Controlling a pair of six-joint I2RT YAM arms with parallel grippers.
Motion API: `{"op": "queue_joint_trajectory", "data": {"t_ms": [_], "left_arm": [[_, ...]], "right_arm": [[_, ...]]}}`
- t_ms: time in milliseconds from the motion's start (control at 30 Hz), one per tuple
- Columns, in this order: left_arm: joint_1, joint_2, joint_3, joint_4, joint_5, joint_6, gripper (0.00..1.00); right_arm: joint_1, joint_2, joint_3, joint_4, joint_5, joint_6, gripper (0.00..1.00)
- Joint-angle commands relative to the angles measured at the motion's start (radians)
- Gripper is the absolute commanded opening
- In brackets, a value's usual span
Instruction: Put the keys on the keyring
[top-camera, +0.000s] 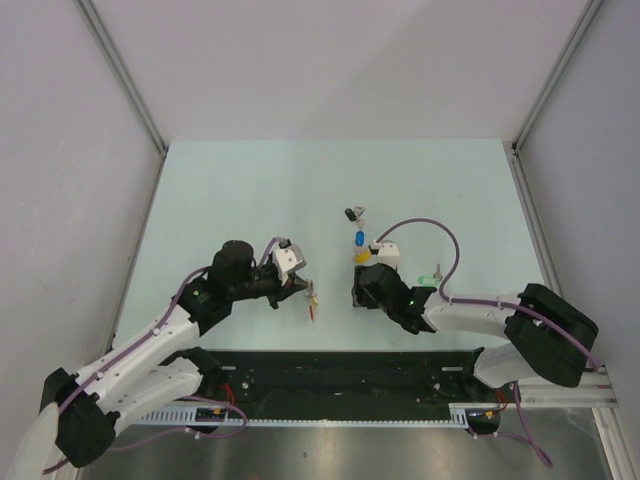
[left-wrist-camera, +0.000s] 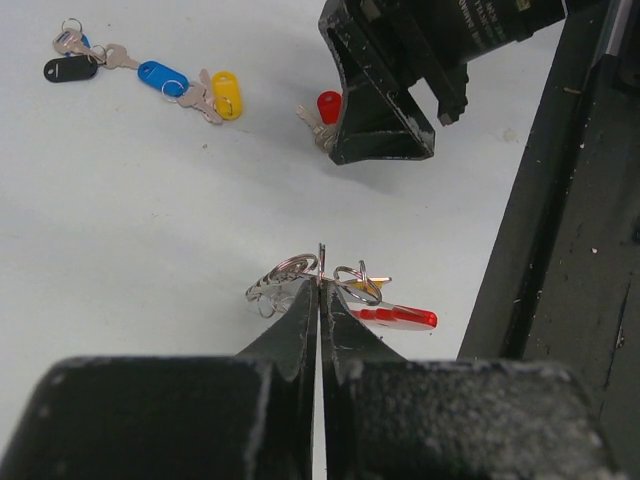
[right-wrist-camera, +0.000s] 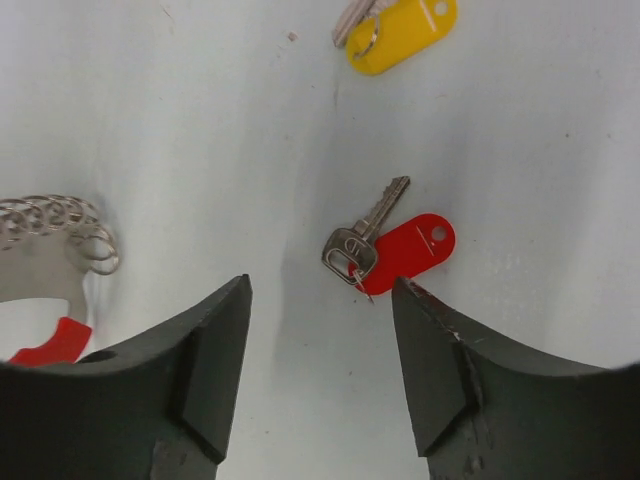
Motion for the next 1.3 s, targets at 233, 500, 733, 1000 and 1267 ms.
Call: {"op": "queue_joint_trajectory", "data": {"t_ms": [233, 500, 733, 1000, 1267], "left_arm": [[0.001, -0.051, 0.042, 0.021, 0.008, -0.019, 0.00], [-0.004, -0.051, 0.042, 0.022, 0.010, -0.023, 0.00], [-0.007, -0.051, 0.040, 0.022, 0.010, -0.023, 0.00], [-0.007, -0.051, 0.040, 0.022, 0.015, -0.028, 0.00], [-0.007, -0.062, 0.040, 0.022, 0.012, -0.025, 0.00]], "right_arm": [[-0.054, -0.194, -0.032, -0.159, -0.043, -0.133, 0.76], [-0.127, -0.163, -0.083, -0.021, -0.244, -0.262, 0.73], [-0.124, -0.051, -0.083, 0.084, -0.310, -0.284, 0.70], [-0.079, 0.026, -0.067, 0.174, -0.371, -0.262, 0.64], [-0.022, 0.085, -0.012, 0.219, -0.393, -0.239, 0.60]]}}
